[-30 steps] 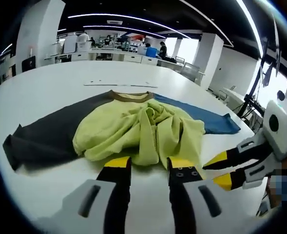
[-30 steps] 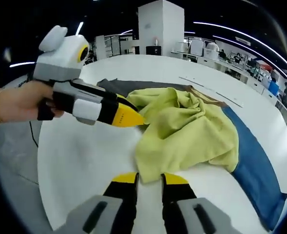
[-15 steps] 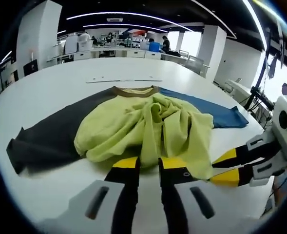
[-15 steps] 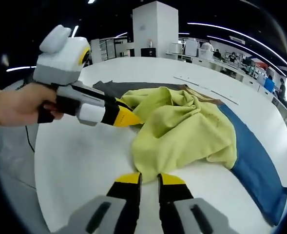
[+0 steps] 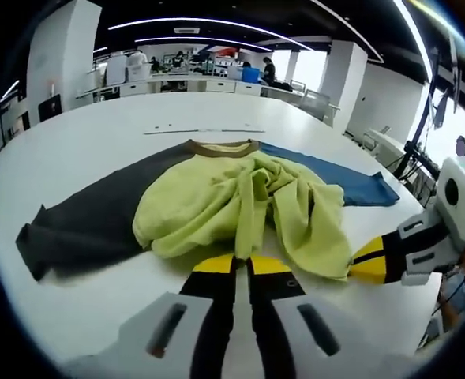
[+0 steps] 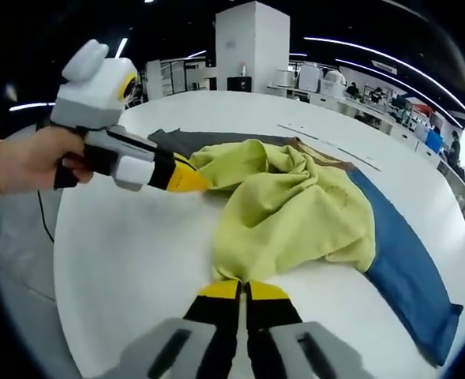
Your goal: Fold the garment on the visible template until the final outline fits inside the template.
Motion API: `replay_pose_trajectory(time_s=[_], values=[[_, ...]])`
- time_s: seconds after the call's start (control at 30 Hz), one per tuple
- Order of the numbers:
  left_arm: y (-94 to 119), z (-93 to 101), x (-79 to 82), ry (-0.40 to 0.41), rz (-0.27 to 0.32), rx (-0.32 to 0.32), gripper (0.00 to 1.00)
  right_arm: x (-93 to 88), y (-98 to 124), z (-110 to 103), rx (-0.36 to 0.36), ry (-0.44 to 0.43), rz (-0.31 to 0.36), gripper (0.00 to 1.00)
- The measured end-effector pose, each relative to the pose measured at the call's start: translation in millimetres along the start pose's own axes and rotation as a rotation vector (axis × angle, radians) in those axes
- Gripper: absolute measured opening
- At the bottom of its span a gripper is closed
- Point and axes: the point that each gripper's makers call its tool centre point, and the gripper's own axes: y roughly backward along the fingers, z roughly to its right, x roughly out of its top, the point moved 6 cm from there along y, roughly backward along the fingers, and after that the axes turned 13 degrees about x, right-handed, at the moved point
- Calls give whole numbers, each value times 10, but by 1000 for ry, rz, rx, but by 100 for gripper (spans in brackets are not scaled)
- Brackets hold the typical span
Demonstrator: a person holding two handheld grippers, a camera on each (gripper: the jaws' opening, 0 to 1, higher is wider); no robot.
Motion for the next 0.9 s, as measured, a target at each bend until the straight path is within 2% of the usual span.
replay_pose_trajectory(time_s=[0.27, 0.57, 0.73, 0.83, 0.87, 0.9], values=[[134, -81, -12, -21, -2, -1, 2, -84, 152, 41, -17, -37, 3, 0], [339, -229, -90, -16, -44, -36, 2, -199, 374, 79, -53, -53, -4, 0], [448, -316, -62, -29, -29, -41, 2, -257, 478, 74, -65, -77, -5, 0], [528, -366, -63, -77, -23, -46, 2, -274, 543, 57, -69, -83, -4, 0], [566, -392, -70, -143, -18, -43, 2, -278, 562, 53, -68, -85, -4, 0], [595, -401, -78, -169, -13, -42, 2, -283, 582, 50, -69, -87, -4, 0]])
